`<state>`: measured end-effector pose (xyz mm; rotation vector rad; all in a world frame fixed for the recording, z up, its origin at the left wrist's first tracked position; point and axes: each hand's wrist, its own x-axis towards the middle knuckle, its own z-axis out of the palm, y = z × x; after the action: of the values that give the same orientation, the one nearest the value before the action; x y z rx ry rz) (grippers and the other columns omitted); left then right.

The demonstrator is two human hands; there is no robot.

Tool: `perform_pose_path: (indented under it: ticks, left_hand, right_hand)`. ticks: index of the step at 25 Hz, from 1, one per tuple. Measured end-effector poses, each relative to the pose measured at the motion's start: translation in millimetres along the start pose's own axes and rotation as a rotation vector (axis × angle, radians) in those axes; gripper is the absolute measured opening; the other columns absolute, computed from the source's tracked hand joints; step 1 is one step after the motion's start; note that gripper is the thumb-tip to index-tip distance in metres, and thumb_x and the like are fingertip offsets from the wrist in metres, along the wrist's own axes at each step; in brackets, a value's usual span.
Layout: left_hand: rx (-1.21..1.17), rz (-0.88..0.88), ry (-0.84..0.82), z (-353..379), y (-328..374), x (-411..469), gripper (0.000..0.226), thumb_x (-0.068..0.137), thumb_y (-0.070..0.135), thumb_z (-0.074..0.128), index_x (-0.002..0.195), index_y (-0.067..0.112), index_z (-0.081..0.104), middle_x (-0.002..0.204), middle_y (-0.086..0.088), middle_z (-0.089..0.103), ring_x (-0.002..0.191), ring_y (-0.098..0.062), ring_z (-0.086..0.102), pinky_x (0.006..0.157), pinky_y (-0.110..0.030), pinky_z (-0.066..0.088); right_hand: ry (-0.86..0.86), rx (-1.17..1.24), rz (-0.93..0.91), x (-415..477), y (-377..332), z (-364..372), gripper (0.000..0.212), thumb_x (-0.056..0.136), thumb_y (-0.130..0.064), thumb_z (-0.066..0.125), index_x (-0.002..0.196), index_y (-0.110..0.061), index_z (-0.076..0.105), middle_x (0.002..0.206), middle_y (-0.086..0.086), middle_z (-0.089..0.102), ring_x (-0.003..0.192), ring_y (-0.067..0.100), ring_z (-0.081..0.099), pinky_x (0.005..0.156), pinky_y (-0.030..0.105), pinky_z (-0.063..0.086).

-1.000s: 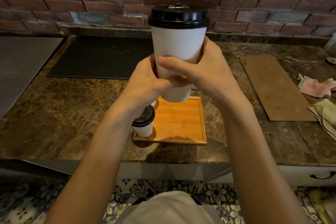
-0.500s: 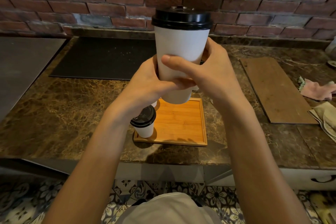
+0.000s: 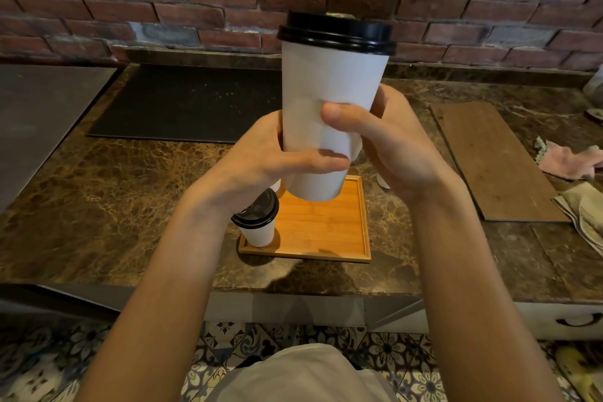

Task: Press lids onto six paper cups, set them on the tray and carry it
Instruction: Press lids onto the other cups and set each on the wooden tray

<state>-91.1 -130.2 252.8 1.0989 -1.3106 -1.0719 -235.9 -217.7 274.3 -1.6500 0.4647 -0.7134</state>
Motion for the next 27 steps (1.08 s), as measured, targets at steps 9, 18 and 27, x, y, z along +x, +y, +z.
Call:
perform_pose_path:
  ticks: [9, 18, 27]
  left_hand:
    - [0.054, -0.015, 0.103, 2, -5, 6, 0.047, 0.069, 0.019, 0.077, 0.113, 0.024, 0.059, 0.107, 0.003, 0.068, 0.103, -0.014, 0.064, 0.085, -0.03, 0.055]
    - [0.162, -0.022, 0.288, 6, -5, 11, 0.053, 0.067, 0.019, 0.077, 0.116, 0.02, 0.057, 0.107, 0.007, 0.067, 0.097, -0.005, 0.065, 0.078, -0.02, 0.055]
    - [0.238, -0.019, 0.422, 9, -15, 19, 0.059, 0.073, 0.007, 0.076, 0.127, 0.007, 0.052, 0.104, 0.007, 0.063, 0.089, 0.009, 0.063, 0.066, -0.006, 0.048]
  right_hand:
    - [0.051, -0.166, 0.031, 5, -4, 4, 0.053, 0.071, -0.039, 0.076, 0.118, -0.023, 0.057, 0.104, -0.008, 0.066, 0.095, 0.004, 0.066, 0.074, 0.019, 0.055]
    - [0.208, -0.313, 0.03, 11, -6, 14, 0.072, 0.067, -0.045, 0.084, 0.126, -0.019, 0.052, 0.112, -0.006, 0.062, 0.1, 0.007, 0.063, 0.08, 0.031, 0.059]
    - [0.395, -0.436, 0.035, 13, 3, 31, 0.08, 0.067, -0.054, 0.082, 0.129, -0.018, 0.048, 0.109, -0.012, 0.056, 0.106, 0.012, 0.059, 0.091, 0.042, 0.054]
